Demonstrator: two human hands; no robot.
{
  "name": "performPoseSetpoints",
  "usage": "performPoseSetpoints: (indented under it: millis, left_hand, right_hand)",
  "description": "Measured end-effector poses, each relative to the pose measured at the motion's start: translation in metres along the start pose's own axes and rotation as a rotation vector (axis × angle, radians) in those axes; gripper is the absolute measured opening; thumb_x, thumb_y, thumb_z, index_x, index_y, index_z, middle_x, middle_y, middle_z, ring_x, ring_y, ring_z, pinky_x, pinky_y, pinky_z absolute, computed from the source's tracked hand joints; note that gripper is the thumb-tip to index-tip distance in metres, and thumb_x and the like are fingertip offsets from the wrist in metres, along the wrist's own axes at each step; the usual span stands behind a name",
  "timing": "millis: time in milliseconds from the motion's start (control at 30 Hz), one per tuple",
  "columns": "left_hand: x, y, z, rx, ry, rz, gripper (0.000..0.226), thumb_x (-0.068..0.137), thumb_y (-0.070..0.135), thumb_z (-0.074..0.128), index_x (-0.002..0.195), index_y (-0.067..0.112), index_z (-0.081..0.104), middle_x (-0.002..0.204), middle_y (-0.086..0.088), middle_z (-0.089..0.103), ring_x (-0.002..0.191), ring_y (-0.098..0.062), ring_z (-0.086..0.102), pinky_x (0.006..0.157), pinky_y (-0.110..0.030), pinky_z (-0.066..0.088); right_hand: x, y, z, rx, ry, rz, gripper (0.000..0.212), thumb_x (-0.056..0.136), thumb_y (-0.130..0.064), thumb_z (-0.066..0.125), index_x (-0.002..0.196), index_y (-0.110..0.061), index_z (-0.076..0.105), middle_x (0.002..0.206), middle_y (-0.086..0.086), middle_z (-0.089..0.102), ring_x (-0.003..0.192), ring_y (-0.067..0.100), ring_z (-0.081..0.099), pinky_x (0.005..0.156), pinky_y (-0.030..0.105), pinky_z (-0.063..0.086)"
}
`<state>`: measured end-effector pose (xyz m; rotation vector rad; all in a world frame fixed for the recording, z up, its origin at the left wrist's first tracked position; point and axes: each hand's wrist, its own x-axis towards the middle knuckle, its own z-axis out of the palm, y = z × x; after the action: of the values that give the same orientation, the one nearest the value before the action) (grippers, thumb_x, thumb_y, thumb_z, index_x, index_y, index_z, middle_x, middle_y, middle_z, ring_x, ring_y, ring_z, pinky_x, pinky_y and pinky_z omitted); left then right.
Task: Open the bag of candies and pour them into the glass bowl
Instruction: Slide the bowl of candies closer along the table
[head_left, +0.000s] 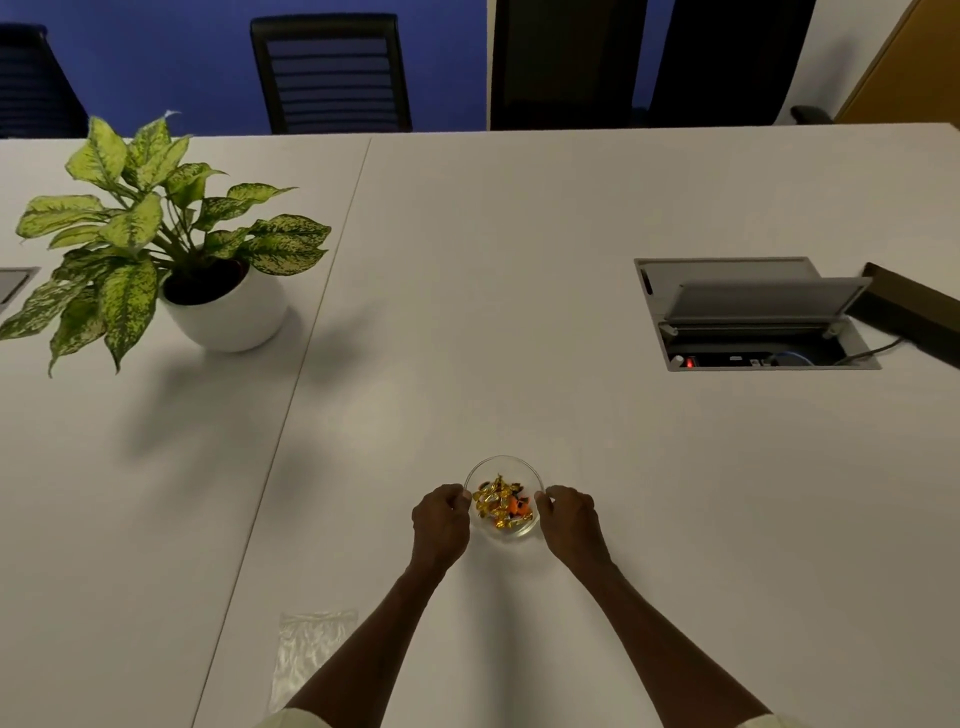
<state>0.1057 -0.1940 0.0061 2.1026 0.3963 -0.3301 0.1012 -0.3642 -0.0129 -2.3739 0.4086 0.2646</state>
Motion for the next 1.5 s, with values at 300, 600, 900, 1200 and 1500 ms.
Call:
performPoseSetpoints:
  millis: [300, 600, 900, 1200, 1500]
  left_hand:
    - [0.018, -0.004, 0.000, -0.012, 0.002, -0.079, 0.023, 0.085, 0.021, 0.071, 0.068, 0.008, 0.078, 0.055, -0.009, 0.071, 0.051, -0.017, 0.065, 0.061, -0.028, 0.052]
    - [0.027, 0.001, -0.008, -0.009, -0.001, -0.089, 0.021, 0.081, 0.012, 0.072, 0.060, 0.011, 0.077, 0.050, -0.007, 0.071, 0.048, -0.017, 0.069, 0.054, -0.027, 0.056]
    - [0.081, 0.029, -0.045, -0.056, 0.013, -0.035, 0.013, 0.081, 0.013, 0.072, 0.071, 0.010, 0.079, 0.055, -0.009, 0.073, 0.054, -0.021, 0.072, 0.057, -0.029, 0.060]
    - [0.172, 0.067, -0.071, -0.082, 0.045, 0.016, 0.013, 0.081, 0.013, 0.073, 0.070, 0.009, 0.079, 0.058, -0.013, 0.073, 0.060, -0.030, 0.074, 0.064, -0.035, 0.061]
    - [0.257, 0.093, -0.065, -0.067, 0.047, 0.057, 0.014, 0.083, 0.013, 0.071, 0.075, 0.005, 0.079, 0.061, -0.014, 0.073, 0.065, -0.031, 0.074, 0.068, -0.036, 0.061]
  right_hand:
    - [0.005, 0.001, 0.005, 0.023, -0.002, 0.006, 0.035, 0.098, -0.018, 0.050, 0.077, 0.006, 0.064, 0.074, 0.023, 0.070, 0.068, 0.035, 0.068, 0.063, 0.042, 0.056]
    - [0.014, -0.006, 0.003, -0.060, 0.035, -0.029, 0.033, 0.096, -0.013, 0.051, 0.064, -0.006, 0.051, 0.056, 0.013, 0.053, 0.058, 0.021, 0.045, 0.056, 0.030, 0.036]
    - [0.063, -0.052, -0.006, 0.015, 0.098, -0.117, 0.053, 0.092, -0.010, 0.055, 0.048, -0.018, 0.027, 0.043, -0.008, 0.026, 0.040, 0.005, 0.025, 0.045, 0.024, 0.024]
    - [0.146, -0.104, -0.006, 0.097, 0.127, -0.092, 0.041, 0.096, -0.014, 0.052, 0.057, -0.002, 0.046, 0.059, 0.023, 0.063, 0.053, 0.026, 0.053, 0.055, 0.035, 0.043]
    - [0.231, -0.126, -0.007, 0.073, 0.124, -0.078, 0.045, 0.097, -0.015, 0.051, 0.055, -0.006, 0.039, 0.069, 0.030, 0.064, 0.061, 0.032, 0.055, 0.059, 0.034, 0.039]
